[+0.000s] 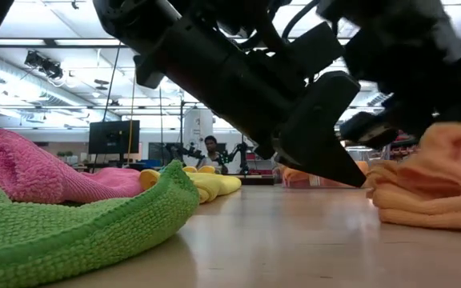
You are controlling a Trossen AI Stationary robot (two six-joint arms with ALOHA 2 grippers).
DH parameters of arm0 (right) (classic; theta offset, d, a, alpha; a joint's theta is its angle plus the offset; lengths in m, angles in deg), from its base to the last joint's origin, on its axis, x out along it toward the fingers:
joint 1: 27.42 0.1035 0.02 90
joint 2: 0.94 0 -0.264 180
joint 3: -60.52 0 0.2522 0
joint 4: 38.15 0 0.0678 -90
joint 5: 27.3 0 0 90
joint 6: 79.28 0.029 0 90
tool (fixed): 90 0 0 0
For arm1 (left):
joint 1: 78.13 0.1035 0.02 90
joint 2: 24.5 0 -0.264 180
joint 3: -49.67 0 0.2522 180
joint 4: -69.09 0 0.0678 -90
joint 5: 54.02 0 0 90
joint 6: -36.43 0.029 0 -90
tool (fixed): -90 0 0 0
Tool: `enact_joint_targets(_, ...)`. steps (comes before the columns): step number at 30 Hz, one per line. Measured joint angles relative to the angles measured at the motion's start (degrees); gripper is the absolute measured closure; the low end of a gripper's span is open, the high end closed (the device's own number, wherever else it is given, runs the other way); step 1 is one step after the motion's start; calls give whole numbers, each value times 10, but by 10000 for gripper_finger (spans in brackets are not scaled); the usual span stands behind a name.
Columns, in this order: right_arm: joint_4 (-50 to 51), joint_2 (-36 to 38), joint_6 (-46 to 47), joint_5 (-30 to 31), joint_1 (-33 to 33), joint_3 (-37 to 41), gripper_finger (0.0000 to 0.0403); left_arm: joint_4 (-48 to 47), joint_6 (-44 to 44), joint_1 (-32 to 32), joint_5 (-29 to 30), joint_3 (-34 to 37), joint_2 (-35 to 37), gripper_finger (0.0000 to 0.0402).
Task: Fold microfiber towels
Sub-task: Fold the orange microfiber cloth
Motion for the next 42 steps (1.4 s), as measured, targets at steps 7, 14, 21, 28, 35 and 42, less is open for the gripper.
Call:
enact_joint_targets(7, -3, 3, 9, 6, -32, 1, 329, 1, 6, -2, -5, 0, 0, 387)
enact_joint_targets(14, 14, 10, 26, -12, -60, 1, 235, 1, 28, -5, -5, 0, 0, 389)
enact_joint_targets(21, 37, 24, 35, -31, -86, 1, 191, 2, 33, -5, -5, 0, 0, 373)
enact_joint_targets(28, 51, 45, 32, -35, -102, 1, 187, 9, 37, -5, -6, 0, 0, 392)
enact_joint_targets(35, 53, 51, 23, 9, -107, 0, 187, 25, 36, -5, -39, 0, 0, 378)
enact_joint_targets(42, -12, 37, 24, 61, -107, 0, 187, 14, 44, -5, -40, 0, 0, 382)
